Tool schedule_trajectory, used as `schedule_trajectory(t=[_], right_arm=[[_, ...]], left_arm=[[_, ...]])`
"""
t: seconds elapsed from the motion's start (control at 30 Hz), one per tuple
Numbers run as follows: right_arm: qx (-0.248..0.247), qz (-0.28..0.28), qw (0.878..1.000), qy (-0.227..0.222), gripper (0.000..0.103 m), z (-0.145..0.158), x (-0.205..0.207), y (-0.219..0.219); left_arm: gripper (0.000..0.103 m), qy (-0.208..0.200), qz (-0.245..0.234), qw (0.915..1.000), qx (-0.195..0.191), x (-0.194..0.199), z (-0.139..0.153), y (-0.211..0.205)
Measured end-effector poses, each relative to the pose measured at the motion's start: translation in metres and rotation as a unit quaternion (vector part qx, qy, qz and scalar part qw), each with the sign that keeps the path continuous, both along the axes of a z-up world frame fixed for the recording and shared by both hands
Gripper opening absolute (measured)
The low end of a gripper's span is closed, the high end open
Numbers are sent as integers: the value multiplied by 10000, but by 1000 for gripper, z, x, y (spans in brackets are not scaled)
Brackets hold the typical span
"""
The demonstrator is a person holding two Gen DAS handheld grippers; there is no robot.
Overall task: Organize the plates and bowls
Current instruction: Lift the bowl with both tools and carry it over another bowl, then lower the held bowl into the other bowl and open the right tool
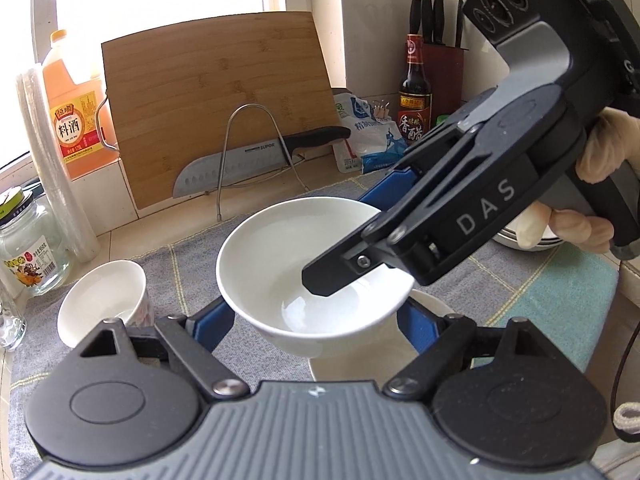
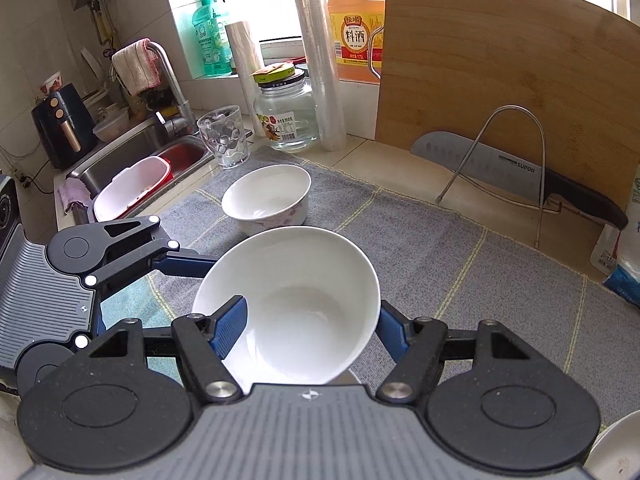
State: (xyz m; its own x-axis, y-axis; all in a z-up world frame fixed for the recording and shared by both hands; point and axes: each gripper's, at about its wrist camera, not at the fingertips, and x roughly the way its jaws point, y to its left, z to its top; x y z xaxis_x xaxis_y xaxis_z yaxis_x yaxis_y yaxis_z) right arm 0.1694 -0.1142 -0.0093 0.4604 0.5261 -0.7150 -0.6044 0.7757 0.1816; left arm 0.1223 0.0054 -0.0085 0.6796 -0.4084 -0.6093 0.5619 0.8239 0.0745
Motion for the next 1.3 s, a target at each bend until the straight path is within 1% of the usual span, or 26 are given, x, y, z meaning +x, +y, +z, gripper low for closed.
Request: schedule_trajectory(t=[0.33, 0.6, 0.97, 1.3], right_arm=[[-26, -133, 9999, 95, 75, -5, -25, -12], [-75, -222, 9995, 233, 75, -16, -34, -15], [-182, -252, 9989, 360, 75, -30, -38, -14], [-204, -284, 9987, 367, 75, -34, -39, -17]], left_arm=[[88, 141, -176, 9997, -10, -19, -5, -8], [88, 324, -294, 9990, 22, -24, -12, -11], [88, 520, -355, 9980, 65, -25, -20, -13], [88, 577, -378, 9976, 90, -23, -25, -16]])
